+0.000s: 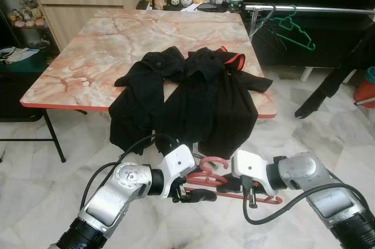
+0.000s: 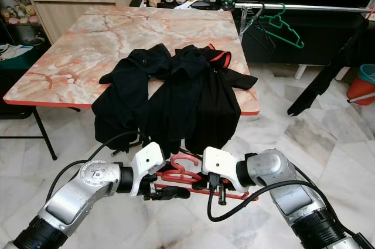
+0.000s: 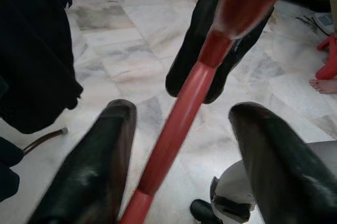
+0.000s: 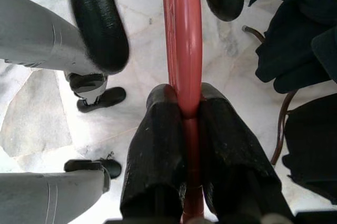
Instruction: Hang hanger
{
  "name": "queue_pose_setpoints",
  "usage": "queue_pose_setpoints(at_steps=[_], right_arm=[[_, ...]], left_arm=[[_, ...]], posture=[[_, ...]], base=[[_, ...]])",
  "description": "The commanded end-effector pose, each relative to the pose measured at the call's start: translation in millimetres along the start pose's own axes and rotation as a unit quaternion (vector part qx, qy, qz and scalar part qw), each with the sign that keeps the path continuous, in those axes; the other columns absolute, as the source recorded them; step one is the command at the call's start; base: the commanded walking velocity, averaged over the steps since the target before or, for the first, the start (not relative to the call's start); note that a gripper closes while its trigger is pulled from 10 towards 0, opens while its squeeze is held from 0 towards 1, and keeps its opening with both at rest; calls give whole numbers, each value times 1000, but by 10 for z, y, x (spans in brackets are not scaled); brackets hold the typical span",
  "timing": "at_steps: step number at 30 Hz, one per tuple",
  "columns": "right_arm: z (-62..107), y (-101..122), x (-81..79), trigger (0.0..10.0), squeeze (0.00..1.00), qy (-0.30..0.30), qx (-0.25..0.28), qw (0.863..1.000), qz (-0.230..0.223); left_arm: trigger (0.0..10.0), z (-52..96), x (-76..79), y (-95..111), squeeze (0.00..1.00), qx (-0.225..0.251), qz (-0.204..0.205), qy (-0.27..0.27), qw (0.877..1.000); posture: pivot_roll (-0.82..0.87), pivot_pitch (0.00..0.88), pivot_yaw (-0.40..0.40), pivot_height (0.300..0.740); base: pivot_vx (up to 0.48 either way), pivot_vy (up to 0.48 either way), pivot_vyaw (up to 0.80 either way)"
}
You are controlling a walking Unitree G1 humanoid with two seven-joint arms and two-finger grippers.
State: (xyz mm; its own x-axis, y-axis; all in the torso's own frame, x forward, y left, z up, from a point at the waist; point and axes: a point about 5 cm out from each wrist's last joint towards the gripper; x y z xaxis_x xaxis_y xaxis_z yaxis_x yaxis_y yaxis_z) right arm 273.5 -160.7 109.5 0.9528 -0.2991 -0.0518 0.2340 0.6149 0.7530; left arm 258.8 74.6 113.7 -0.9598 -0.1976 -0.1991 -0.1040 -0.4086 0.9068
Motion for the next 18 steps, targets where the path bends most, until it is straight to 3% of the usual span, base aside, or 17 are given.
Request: queue_pose_setpoints(at_steps=[1, 18], right_arm=[[47, 101, 30, 10000, 0, -11, 11, 1000, 17], [67, 82, 44, 10000, 0, -17, 10, 1000, 16]], left_arm=[[0, -15, -3, 12, 0, -3, -7, -8, 1000], [0, 1, 0, -10, 0, -16, -17, -16, 1000]], posture=[[-53, 0, -65, 732], [-52, 0, -62, 732]], base=[[0, 0, 0], [0, 0, 0]])
Point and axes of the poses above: a point about 5 cm out from each wrist's last joint towards the gripper, its own z axis pointing back from the gripper into the wrist, its own y axis along the axis of the wrist's last joint, x = y × z, and after that the axes turned 11 degrees about -z, right-handed
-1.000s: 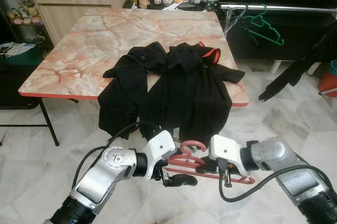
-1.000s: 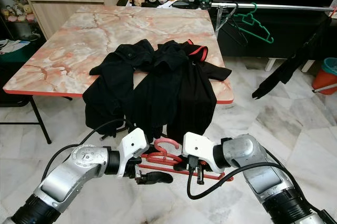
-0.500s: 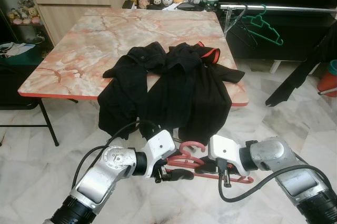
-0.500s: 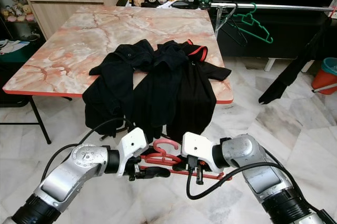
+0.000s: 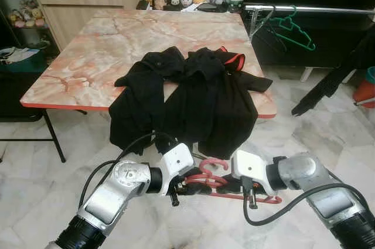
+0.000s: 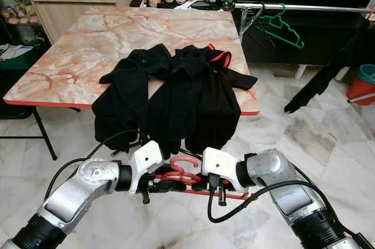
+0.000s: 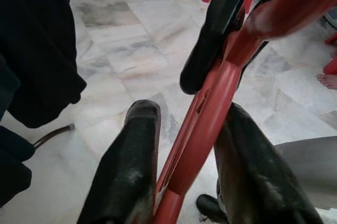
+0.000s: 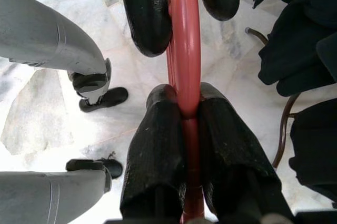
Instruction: Hang hanger
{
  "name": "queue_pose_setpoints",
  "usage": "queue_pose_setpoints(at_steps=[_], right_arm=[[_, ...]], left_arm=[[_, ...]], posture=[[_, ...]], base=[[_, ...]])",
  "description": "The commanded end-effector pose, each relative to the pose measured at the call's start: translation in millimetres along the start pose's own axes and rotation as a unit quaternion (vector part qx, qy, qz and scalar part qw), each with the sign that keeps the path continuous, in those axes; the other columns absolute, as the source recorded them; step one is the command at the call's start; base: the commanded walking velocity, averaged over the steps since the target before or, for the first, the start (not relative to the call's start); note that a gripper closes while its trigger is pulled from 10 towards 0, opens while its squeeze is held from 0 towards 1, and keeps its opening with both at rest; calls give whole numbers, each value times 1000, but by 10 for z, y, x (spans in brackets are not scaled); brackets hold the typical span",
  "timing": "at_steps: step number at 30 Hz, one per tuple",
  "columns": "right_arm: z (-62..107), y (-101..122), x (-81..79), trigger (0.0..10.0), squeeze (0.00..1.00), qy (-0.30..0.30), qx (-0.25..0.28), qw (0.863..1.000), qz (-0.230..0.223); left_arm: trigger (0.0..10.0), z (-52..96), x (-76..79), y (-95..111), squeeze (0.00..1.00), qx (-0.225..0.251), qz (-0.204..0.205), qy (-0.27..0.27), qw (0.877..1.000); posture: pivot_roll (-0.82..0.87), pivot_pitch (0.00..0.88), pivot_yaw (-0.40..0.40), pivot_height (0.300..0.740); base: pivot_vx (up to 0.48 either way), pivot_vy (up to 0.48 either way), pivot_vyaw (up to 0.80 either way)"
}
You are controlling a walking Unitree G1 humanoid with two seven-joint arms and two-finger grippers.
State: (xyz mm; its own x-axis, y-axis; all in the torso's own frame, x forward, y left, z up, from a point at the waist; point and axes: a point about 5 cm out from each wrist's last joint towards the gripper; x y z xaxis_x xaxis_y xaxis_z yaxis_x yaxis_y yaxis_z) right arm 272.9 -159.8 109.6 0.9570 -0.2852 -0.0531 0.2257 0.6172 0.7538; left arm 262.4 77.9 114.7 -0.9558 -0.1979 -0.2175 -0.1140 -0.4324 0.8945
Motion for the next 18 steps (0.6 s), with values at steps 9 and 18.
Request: queue_pose_setpoints(at_steps=[9, 18], right_arm=[[65, 69, 57, 10000, 0, -24, 12, 1000, 9], [57, 65, 53, 10000, 1000, -21, 23, 1000, 0]], left_arm=[[0, 3, 26, -16, 0, -7, -5, -14, 1000], [0, 23, 5, -18, 0, -8, -6, -10, 1000]], posture=[[-51, 0, -62, 732], [-52, 0, -61, 732]], base=[[0, 0, 0], [0, 0, 0]])
Point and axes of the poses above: a point about 5 cm out from each wrist's last joint towards the gripper, its own z axis pointing back from the gripper into the wrist, its own y axis along the axis of the wrist's last joint, x = y × z, and after that the axes turned 11 degrees about -z, right-handed
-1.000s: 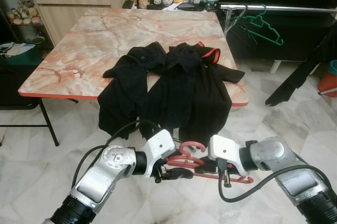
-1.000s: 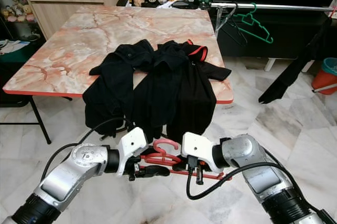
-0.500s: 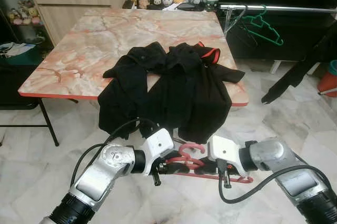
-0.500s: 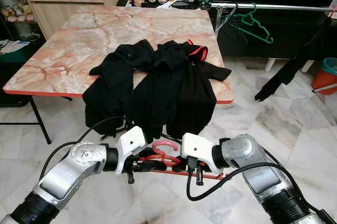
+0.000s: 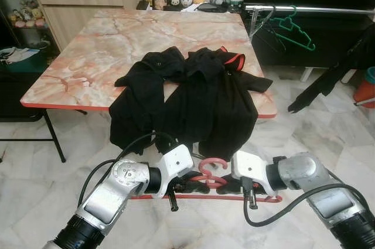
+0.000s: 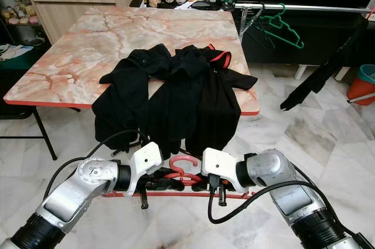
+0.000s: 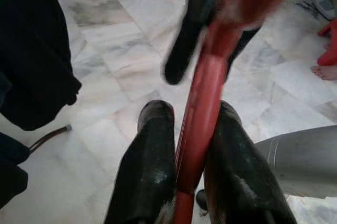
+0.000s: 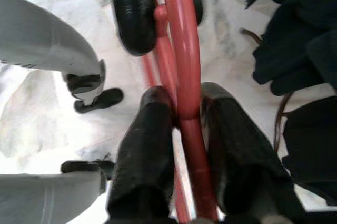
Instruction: Hang hanger
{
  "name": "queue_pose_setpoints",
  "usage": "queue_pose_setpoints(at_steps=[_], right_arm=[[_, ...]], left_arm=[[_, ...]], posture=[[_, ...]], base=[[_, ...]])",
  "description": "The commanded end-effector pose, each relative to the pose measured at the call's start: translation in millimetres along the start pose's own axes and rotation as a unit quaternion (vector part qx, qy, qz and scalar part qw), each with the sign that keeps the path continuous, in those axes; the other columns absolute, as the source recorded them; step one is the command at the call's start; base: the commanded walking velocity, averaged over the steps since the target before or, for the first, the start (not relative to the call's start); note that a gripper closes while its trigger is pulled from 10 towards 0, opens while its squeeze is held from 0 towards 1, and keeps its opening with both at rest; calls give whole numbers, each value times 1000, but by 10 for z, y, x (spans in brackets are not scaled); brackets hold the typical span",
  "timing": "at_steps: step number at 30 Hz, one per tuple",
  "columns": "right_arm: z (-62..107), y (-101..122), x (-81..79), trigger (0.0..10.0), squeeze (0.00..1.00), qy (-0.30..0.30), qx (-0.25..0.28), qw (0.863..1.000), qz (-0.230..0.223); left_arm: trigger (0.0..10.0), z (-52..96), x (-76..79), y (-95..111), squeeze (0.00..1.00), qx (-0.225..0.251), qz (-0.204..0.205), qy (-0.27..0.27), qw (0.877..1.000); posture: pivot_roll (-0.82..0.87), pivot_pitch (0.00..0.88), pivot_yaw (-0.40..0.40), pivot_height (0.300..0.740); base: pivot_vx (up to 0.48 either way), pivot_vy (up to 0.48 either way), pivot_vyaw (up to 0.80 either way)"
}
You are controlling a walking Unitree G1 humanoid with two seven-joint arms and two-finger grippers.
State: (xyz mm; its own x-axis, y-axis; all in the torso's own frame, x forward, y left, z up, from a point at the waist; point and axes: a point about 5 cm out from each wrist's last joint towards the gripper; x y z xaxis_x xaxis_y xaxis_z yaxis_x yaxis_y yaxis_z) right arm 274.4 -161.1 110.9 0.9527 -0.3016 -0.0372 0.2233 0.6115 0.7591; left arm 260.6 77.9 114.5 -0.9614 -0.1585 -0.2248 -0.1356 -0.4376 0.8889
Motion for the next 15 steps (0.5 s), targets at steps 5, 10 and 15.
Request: queue_pose_setpoints(at_steps=[5, 10, 15], right_arm=[[34, 50, 15, 10000, 1000, -2, 20, 1000, -1], [20, 20, -34, 10000, 1000, 18, 13, 1000, -4], [21, 6, -47, 10000, 1000, 23, 10, 1000, -5]], left_arm=[[0, 85, -44, -45, 0, -18, 1, 10, 1000], [0, 164, -82, -94, 0, -37, -10, 10, 999], [0, 223, -94, -136, 0, -57, -29, 2, 998]], posture=[[-52, 0, -59, 732], [-51, 0, -59, 732], [-51, 0, -59, 732]], base=[[0, 0, 0], [0, 0, 0], [0, 0, 0]])
Point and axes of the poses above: a point about 5 cm out from each wrist's last joint towards the gripper, its own z axis pointing back from the gripper into the wrist, its own y axis along the axis of the wrist's last joint, x = y × z, and after that the axes turned 11 degrees about -z, right-handed
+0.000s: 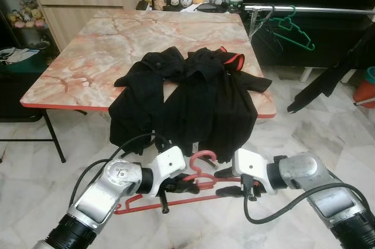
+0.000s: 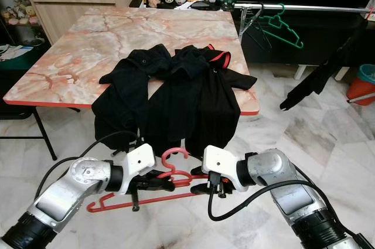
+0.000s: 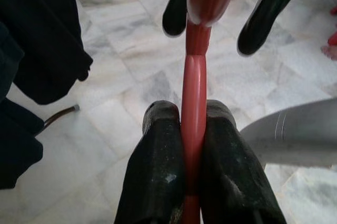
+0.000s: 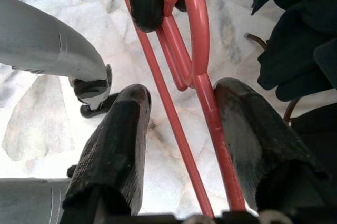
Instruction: Hang hanger
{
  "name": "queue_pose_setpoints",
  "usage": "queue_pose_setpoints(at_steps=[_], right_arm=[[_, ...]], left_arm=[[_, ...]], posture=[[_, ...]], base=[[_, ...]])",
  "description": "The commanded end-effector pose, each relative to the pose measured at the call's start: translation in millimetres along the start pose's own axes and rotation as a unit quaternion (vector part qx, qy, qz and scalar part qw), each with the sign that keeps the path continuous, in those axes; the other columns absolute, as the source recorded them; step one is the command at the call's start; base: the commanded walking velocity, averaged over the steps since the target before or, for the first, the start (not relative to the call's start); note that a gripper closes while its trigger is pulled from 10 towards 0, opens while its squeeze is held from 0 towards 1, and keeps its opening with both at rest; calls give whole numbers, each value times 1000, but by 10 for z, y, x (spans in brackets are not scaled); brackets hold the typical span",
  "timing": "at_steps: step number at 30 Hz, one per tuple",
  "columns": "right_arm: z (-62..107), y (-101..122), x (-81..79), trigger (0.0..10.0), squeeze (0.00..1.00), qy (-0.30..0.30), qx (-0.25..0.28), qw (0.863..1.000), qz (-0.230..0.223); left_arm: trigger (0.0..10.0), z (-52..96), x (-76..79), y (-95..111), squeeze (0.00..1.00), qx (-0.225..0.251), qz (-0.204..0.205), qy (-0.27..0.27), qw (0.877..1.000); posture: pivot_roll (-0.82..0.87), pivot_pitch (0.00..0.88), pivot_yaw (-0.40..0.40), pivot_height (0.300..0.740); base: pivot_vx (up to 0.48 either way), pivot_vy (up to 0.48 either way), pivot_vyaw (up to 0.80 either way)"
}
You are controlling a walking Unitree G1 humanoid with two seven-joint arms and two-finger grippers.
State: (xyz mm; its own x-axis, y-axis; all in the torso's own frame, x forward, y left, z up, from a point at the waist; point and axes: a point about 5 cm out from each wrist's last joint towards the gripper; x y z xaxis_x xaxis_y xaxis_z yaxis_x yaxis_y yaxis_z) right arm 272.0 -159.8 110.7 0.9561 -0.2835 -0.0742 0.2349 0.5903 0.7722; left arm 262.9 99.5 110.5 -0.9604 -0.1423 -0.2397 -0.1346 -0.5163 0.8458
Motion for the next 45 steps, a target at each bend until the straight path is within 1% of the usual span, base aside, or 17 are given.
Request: queue_pose_setpoints(at_steps=[1, 3, 4, 7, 8, 20, 21, 22, 23, 24, 26, 29, 30, 32, 33, 38, 45], right_arm=[[26, 5, -21, 10000, 1000, 4, -1, 1000, 3], [36, -15, -14, 10000, 1000, 1, -6, 1000, 4], [38, -23, -9, 10000, 600, -1, -8, 1000, 4], [39, -28, -5, 10000, 600, -2, -10, 1000, 4], [40, -35, 5, 10000, 0, -8, -12, 1000, 6], [110, -153, 120, 10000, 0, -72, -5, 997, -22], [126, -175, 161, 10000, 0, -96, 3, 995, -33], [138, -207, 201, 10000, 0, -120, 7, 992, -46], [144, -228, 223, 10000, 0, -134, 8, 990, -53], [160, -313, 298, 10000, 0, -183, 12, 980, -79], [164, -333, 313, 10000, 0, -194, 13, 977, -85], [226, -423, 476, 10000, 0, -301, 67, 941, -143], [276, -610, 595, 10000, 0, -414, 114, 871, -237], [279, -692, 608, 10000, 0, -445, 121, 845, -269], [183, -954, 527, 10000, 0, -481, 95, 813, -314], [-127, -1441, 224, 10000, 0, -505, 35, 755, -418], [-437, -1775, -145, 10000, 0, -501, -33, 720, -479]], left_arm=[[0, 53, -46, -8, 0, -13, -18, 6, 1000], [0, 157, -84, -107, 0, -63, -50, 1, 997], [0, 184, -102, -132, 0, -73, -54, 4, 996], [0, 200, -112, -145, 0, -79, -56, 6, 995], [0, 226, -125, -174, 0, -87, -58, 9, 994], [0, 834, -118, -1081, 0, -272, 1, 81, 959], [431, 840, -57, -1200, 0, -283, 16, 97, 954], [4431, 835, -9, -1288, 0, -291, 25, 114, 949], [4431, 827, 13, -1330, 0, -294, 27, 123, 947], [10000, 787, 76, -1428, 0, -288, 58, 162, 942], [10000, 777, 90, -1451, 0, -285, 67, 170, 941], [10000, 735, 171, -1578, 0, -276, 121, 220, 928], [10000, 703, 301, -1736, 0, -276, 186, 271, 903], [10000, 697, 353, -1791, 0, -278, 209, 287, 892], [10000, 695, 485, -1922, 0, -291, 261, 331, 859], [10000, 641, 755, -2069, 0, -309, 324, 366, 815], [10000, 606, 924, -2158, 0, -314, 380, 406, 770]], posture=[[-51, 0, -59, 732], [-53, 0, -60, 732], [-53, 0, -61, 732], [-53, 0, -61, 732], [-53, 0, -61, 732], [-54, 0, -65, 732], [-58, 0, -69, 732], [-58, 0, -69, 732], [-58, 0, -69, 732], [-57, 0, -71, 732], [-57, 0, -71, 732], [-60, 0, -76, 732], [-74, 0, -68, 732], [-74, 0, -68, 732], [-81, 0, -63, 732], [-72, 0, -58, 732], [-62, 0, -60, 732]], base=[[0, 0, 0], [0, 0, 0], [0, 0, 0], [0, 0, 0], [0, 0, 0], [0, 0, 0], [0, 0, 0], [0, 0, 0], [0, 0, 0], [0, 0, 0], [0, 0, 0], [0, 0, 0], [0, 0, 0], [0, 0, 0], [0, 0, 0], [0, 0, 0], [0, 0, 0]])
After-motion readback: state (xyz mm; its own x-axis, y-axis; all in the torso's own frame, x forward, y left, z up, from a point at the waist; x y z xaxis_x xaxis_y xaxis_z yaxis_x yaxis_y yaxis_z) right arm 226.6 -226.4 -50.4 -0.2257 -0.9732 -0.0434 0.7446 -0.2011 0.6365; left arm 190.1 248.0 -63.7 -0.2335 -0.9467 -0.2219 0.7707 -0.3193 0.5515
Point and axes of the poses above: a point about 5 cm out from each wrist's last joint towards the gripper, its own z axis pointing back from the gripper into the wrist, its own y axis along the axis of the wrist's last joint, x = y × z, and after that the axes turned 11 degrees about -z, right-handed
